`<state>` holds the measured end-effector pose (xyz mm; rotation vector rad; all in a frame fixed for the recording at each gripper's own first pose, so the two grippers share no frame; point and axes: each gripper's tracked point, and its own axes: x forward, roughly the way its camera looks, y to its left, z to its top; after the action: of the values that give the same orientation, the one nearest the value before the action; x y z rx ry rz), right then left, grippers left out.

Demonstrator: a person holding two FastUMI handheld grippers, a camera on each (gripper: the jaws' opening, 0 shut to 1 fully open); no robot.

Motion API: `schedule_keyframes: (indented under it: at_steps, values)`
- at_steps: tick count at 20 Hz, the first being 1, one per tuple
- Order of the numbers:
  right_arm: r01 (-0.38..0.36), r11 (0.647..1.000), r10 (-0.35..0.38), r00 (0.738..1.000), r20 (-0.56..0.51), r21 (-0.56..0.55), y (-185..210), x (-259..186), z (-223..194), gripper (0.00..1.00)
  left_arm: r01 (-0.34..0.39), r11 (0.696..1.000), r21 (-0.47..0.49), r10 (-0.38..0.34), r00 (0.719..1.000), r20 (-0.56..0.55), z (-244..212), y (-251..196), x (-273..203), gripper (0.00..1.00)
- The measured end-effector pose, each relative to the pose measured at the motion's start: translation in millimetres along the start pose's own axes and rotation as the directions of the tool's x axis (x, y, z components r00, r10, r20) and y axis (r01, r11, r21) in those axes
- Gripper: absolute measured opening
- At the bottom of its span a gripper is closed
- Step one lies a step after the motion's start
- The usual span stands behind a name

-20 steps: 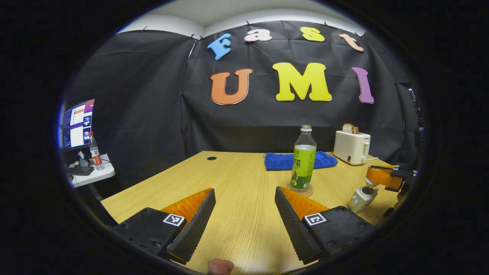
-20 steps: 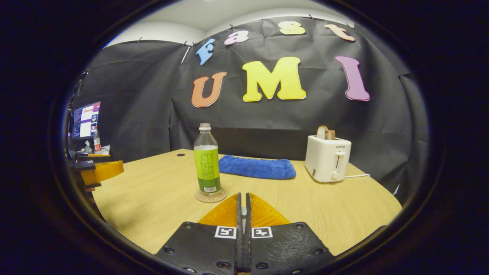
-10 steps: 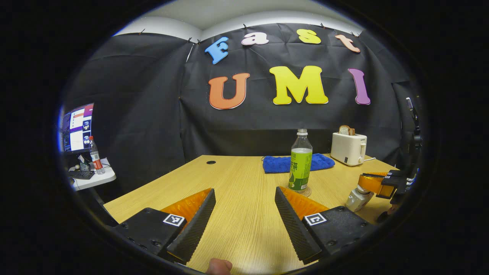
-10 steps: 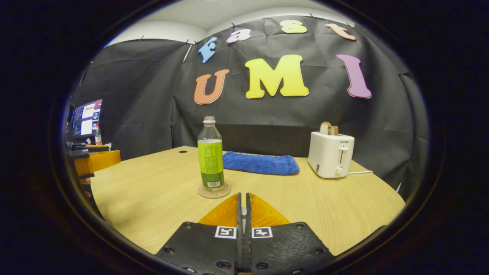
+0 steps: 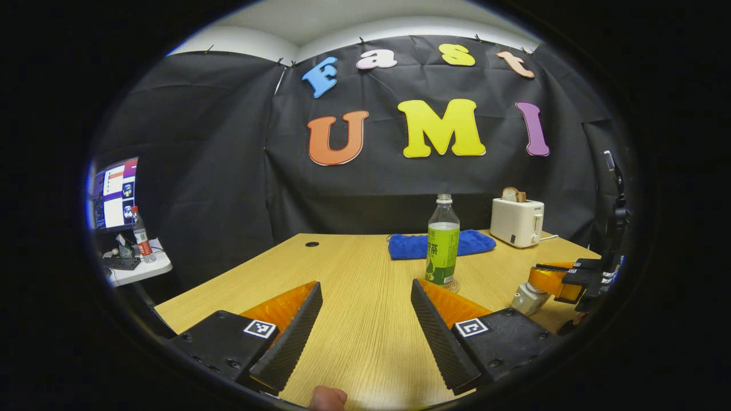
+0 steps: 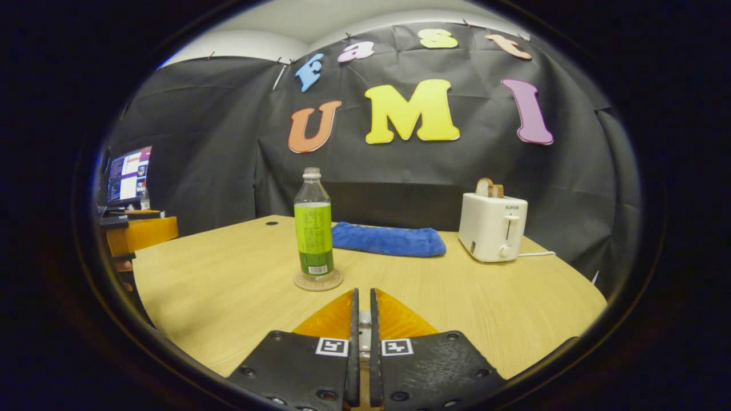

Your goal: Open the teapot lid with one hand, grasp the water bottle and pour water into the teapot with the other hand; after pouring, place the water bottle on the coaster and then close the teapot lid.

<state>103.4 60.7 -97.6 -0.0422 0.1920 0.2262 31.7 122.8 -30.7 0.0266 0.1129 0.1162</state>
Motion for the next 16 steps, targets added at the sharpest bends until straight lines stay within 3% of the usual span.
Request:
schedule_keyframes:
  at_steps: [2,3,4,6,9,16]
  values:
    - [0.01,1.0,-0.01,1.0,0.023,0.006,-2.4,-1.9,9.1,0.07,0.001,1.0,-0.002,-0.001,1.0,0.004,3.7,-2.8,-1.1,0.98]
    - [0.025,1.0,-0.026,0.999,0.036,0.012,-6.0,-6.0,14.7,0.2,0.003,1.0,-0.005,-0.003,1.0,0.009,5.7,-4.4,-2.5,0.98]
    - [0.038,0.999,-0.039,0.998,0.053,0.023,-10.3,-7.2,19.4,0.23,0.005,1.0,-0.007,-0.005,1.0,0.018,9.8,-7.4,-5.4,0.98]
    - [0.074,0.997,-0.076,0.995,0.071,0.034,-21.7,-15.5,28.8,0.43,0.013,1.0,-0.011,-0.013,0.999,0.032,16.5,-14.7,-8.3,0.98]
    - [0.138,0.99,-0.141,0.984,0.111,0.04,-41.6,-34.2,46.6,0.98,0.039,0.999,-0.026,-0.038,0.998,0.058,28.5,-31.1,-14.6,0.98]
    - [0.196,0.98,-0.2,0.955,0.218,0.037,-57.6,-105.4,87.8,0.97,0.134,0.991,-0.023,-0.13,0.983,0.126,59.4,-98.9,-39.6,0.98]
